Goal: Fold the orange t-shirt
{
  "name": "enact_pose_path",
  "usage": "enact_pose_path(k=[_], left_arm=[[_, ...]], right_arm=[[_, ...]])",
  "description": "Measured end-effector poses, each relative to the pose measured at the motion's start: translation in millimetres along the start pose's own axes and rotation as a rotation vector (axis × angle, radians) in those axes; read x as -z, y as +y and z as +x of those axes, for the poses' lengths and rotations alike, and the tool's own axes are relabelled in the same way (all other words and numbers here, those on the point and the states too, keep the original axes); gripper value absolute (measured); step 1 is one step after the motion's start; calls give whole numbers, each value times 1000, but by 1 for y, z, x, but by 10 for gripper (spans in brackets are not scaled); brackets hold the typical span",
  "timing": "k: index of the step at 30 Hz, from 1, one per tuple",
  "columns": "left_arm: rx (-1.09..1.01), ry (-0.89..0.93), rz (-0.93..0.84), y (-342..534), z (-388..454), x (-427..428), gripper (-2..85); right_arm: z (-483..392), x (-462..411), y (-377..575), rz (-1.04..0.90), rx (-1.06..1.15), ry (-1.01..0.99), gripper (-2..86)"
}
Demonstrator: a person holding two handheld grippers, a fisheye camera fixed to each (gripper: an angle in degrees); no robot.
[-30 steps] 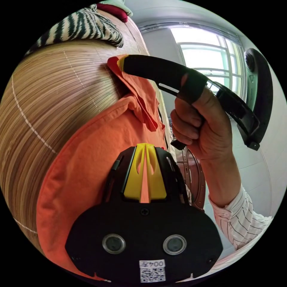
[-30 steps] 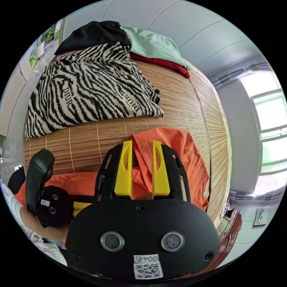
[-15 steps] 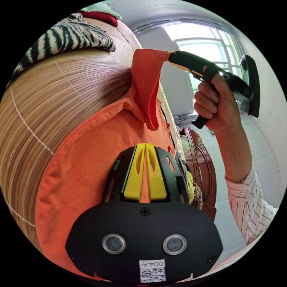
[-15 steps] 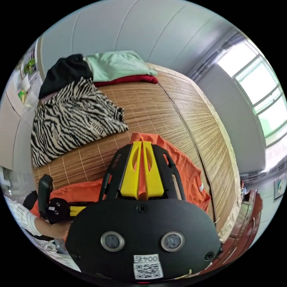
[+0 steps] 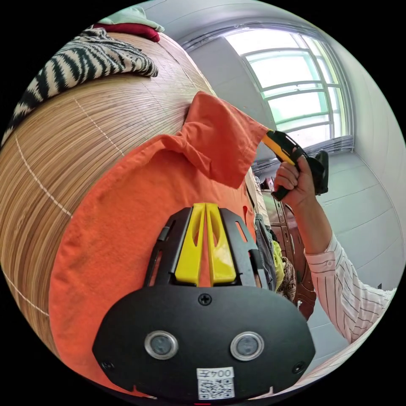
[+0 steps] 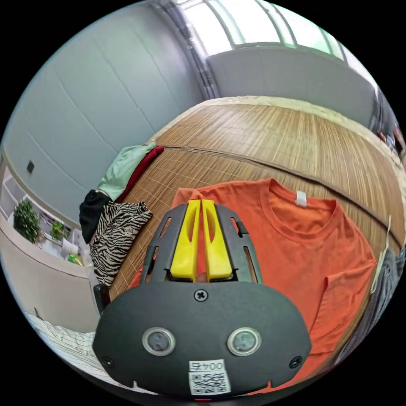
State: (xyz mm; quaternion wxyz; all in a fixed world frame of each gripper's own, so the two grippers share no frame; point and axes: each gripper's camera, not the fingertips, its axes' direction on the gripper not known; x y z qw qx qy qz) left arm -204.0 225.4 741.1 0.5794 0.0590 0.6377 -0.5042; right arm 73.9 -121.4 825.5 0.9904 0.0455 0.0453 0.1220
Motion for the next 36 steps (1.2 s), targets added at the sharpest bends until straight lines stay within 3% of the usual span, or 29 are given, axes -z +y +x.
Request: enact_pose_path(k=[6,10,16,25,29,32,36], left_arm=[[1,4,6,7,3,0,4],[2,5,6,12,5,1,4],[2,4,10,22,7,4,4],[27,51,71,42,6,22,4],[-9,168,180,43,2,41,3],[-3,180,261,39,-6,55,3],[24,223,242,42,-12,60,2]], right_arm=[[98,-17,27,-29,-295,-81,26],[126,-11,35,-38,-351,-39,70],[98,-3,71,-157,-126,-133,77],[95,4,129,-138,-75,-156,98],[95,2,124,-142,-68,-163,95],[93,-1,121,-163,-68,-95,47],[77,18,116,-117,-27,-29,0]])
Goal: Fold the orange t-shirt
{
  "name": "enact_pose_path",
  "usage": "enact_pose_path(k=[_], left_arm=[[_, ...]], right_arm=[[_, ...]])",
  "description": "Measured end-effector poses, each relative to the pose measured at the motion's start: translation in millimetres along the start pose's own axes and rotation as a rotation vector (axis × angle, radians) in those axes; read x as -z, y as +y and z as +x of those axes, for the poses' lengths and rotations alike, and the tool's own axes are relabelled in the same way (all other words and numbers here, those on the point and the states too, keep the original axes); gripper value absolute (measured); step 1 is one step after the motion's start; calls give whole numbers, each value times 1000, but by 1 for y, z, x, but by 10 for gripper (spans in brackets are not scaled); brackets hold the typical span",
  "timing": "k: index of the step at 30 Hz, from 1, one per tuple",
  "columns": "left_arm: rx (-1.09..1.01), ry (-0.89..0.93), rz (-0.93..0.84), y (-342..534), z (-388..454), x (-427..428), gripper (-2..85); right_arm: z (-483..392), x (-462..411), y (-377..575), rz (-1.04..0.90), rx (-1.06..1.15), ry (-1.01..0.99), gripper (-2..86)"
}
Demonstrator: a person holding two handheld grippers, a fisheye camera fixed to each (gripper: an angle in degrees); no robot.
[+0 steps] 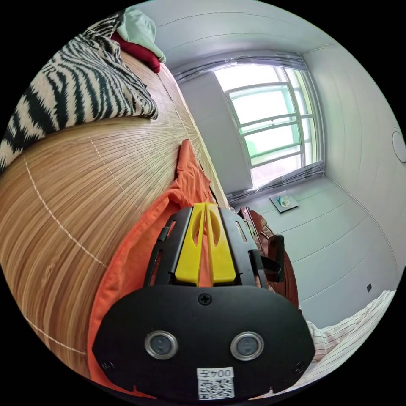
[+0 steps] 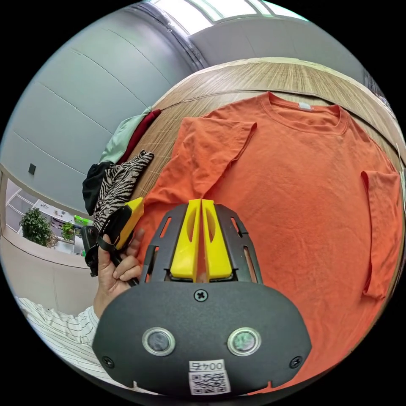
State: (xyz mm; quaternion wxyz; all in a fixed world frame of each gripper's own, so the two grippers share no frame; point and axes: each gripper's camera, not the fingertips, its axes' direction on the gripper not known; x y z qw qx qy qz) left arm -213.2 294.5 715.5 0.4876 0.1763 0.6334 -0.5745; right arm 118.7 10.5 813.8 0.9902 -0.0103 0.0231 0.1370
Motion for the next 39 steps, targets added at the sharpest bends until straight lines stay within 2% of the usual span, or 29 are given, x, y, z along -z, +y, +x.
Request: enact_pose_path(k=[6,11,15,17,18,21,24,28,33,39], left_arm=[[-42,-81,109,1,6,33,2],[-17,-117,124,5,4,47,3],[-32,-170,118,10,10,56,3],[-83,-146,150,14,17,62,3],[-152,-77,157,16,25,63,2],[-263,-16,58,15,41,50,2],[-141,69,13,14,20,45,2],[55,169,51,15,-12,51,1],[39,104,22,13,-6,59,2],[80,86,48,15,-12,68,2]], right_arm=[[-27,19,13,32,-8,-7,-2],[-18,-12,21,-94,-34,47,44],[-9,16,13,35,4,84,74],[3,27,-4,101,1,122,75],[12,29,-21,129,2,140,76],[32,10,-71,56,5,149,84],[42,-10,-107,5,-3,178,90],[34,-24,-132,-20,37,202,96],[20,-37,-138,-102,141,285,16],[41,-36,-150,-113,60,294,26]])
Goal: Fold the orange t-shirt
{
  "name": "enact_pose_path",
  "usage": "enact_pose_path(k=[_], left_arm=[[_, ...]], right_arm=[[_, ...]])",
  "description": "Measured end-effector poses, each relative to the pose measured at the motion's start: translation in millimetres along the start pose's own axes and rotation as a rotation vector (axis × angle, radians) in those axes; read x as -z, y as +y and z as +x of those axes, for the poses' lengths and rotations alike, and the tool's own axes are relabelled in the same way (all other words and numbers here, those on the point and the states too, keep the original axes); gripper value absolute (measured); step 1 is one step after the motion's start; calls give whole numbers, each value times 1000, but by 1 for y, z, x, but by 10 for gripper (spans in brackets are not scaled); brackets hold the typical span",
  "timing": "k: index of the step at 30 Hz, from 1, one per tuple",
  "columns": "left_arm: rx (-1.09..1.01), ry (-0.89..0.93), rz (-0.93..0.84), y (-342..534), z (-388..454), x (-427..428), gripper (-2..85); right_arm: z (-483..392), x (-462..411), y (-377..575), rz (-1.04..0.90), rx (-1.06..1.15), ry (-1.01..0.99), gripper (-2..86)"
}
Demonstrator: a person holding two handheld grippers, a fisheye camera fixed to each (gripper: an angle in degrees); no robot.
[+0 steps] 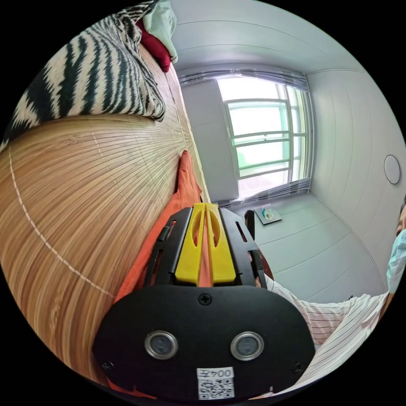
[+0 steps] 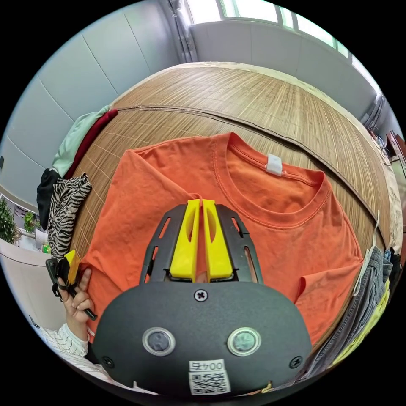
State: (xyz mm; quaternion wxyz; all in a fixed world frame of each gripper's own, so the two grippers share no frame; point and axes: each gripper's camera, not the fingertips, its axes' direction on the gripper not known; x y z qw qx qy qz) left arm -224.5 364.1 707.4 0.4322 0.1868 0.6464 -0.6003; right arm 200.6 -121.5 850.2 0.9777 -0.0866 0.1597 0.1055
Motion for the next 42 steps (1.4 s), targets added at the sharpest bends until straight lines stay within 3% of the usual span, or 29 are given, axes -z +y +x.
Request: enact_pose_path(k=[6,8,12,18,20,23,25,28,36,39,42], left_arm=[[5,-24,9,1,1,6,1],[10,-30,24,2,1,9,1],[27,-19,77,5,0,18,1],[29,6,171,8,0,31,1],[32,15,186,8,-1,33,1],[33,15,213,8,-1,36,1],[36,24,225,8,-2,38,1],[61,47,246,8,-5,40,1],[57,44,248,8,-4,30,1],[37,28,240,9,0,23,1],[21,-13,255,12,4,19,1]], right_arm=[[9,23,20,144,-138,-113,58],[-7,28,35,188,-88,-171,45],[-48,20,57,164,2,-85,47],[-36,33,67,247,-229,-29,53],[-58,38,69,247,-105,-127,47],[-135,40,86,193,272,-218,50],[-192,30,106,115,511,-198,61],[-235,14,120,79,655,-109,62],[-279,2,135,71,833,-2,60],[-281,-2,132,93,806,49,26],[-281,6,119,122,697,-59,14]])
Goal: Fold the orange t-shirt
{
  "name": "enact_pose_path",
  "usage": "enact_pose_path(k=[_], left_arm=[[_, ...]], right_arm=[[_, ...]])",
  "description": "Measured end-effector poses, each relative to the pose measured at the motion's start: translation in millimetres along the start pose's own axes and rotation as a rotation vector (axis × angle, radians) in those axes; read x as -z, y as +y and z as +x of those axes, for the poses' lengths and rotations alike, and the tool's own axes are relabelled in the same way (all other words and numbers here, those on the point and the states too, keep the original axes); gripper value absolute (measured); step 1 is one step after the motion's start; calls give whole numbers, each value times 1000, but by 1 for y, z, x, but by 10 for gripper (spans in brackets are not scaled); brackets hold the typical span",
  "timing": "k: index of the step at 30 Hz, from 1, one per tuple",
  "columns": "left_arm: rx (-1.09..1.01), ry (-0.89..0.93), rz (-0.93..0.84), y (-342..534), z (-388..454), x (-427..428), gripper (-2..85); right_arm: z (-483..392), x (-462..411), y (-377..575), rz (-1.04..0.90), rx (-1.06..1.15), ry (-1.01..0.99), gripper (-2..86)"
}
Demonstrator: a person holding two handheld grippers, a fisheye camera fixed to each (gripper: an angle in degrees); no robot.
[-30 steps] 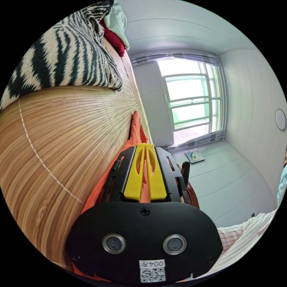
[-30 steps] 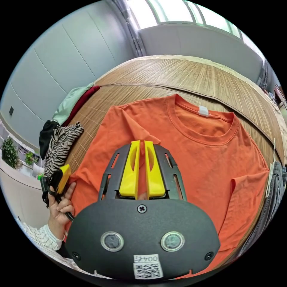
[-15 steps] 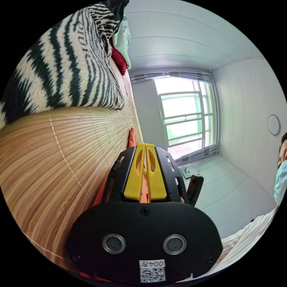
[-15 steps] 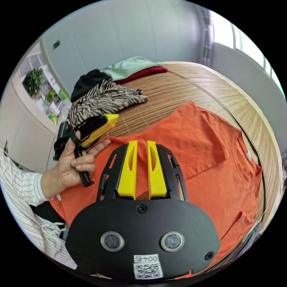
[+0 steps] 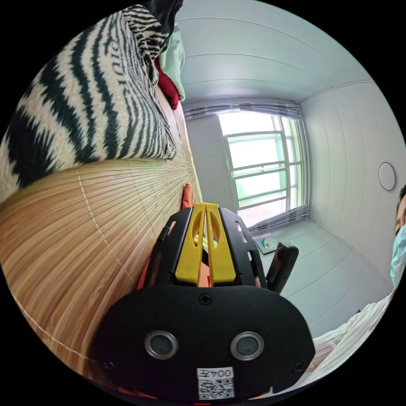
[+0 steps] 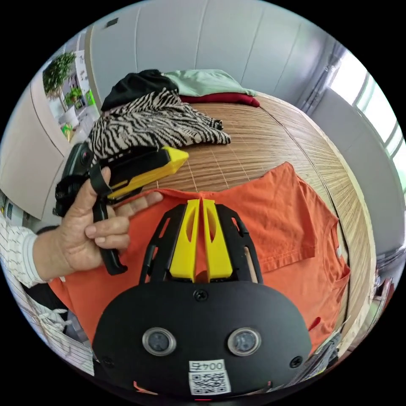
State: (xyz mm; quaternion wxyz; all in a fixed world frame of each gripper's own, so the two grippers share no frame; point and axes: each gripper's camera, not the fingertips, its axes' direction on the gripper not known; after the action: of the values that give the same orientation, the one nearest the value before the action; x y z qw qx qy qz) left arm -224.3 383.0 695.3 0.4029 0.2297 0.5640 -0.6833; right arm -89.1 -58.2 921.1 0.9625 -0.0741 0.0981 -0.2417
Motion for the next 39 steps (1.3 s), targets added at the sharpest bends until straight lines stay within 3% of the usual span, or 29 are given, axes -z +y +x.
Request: enact_pose_path(k=[5,10,12,20,24,29,35,39], left_arm=[[-75,-73,8,4,12,-10,1],[-133,-163,-31,8,23,-30,2],[-247,-245,-84,9,42,-46,2],[-568,-478,-344,15,84,-114,2],[-426,-473,-454,3,61,-139,2],[-353,-510,-481,-1,51,-151,1],[-352,-521,-482,-2,50,-161,1],[-342,-519,-484,-4,48,-164,1]], right_arm=[[-2,-27,-16,-84,-96,-65,29],[10,-8,-8,-29,-112,-178,72],[15,7,-4,1,-101,-178,72],[105,18,8,28,-339,60,41],[156,-19,6,-127,-487,78,23],[161,17,-26,110,-442,75,11],[193,-38,-93,-52,-450,-25,74],[197,-76,-114,-163,-455,54,12]])
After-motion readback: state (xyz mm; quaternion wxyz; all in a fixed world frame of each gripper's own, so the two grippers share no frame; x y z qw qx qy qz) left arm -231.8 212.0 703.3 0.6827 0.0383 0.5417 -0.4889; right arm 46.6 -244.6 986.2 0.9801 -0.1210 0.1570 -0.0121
